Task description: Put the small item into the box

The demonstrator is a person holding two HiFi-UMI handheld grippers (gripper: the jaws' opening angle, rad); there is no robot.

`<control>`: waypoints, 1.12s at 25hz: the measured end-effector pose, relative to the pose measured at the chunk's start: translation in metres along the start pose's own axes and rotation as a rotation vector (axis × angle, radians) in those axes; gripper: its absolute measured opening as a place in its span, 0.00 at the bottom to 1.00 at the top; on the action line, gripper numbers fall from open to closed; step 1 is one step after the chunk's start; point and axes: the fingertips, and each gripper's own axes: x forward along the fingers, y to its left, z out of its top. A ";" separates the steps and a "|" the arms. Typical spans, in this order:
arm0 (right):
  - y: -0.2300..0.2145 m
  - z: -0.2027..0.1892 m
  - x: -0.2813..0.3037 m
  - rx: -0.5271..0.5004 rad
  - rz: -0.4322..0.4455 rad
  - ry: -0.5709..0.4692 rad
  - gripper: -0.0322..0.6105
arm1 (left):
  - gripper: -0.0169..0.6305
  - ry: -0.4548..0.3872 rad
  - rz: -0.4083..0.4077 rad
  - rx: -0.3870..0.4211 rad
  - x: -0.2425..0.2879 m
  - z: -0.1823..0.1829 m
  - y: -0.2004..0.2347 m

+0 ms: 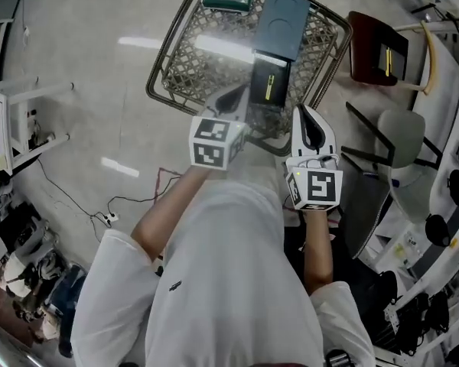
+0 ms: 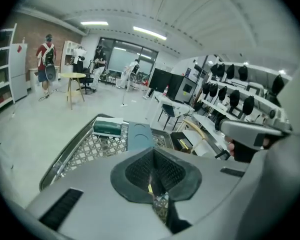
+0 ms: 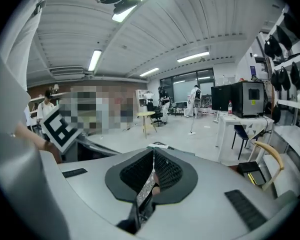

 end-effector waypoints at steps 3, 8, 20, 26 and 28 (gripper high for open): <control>0.008 0.013 -0.011 -0.017 -0.001 -0.013 0.05 | 0.03 -0.049 0.009 -0.001 -0.035 0.010 0.007; 0.020 0.035 -0.022 -0.027 -0.011 -0.055 0.05 | 0.03 -0.167 0.033 -0.057 -0.087 0.038 0.021; 0.034 0.088 -0.045 -0.049 -0.005 -0.130 0.05 | 0.03 -0.357 0.051 0.055 -0.164 0.095 0.021; 0.028 0.106 -0.053 -0.057 -0.056 -0.177 0.05 | 0.03 -0.394 0.040 0.083 -0.180 0.105 0.021; 0.026 0.110 -0.055 -0.050 -0.070 -0.190 0.05 | 0.03 -0.406 0.038 0.084 -0.183 0.107 0.021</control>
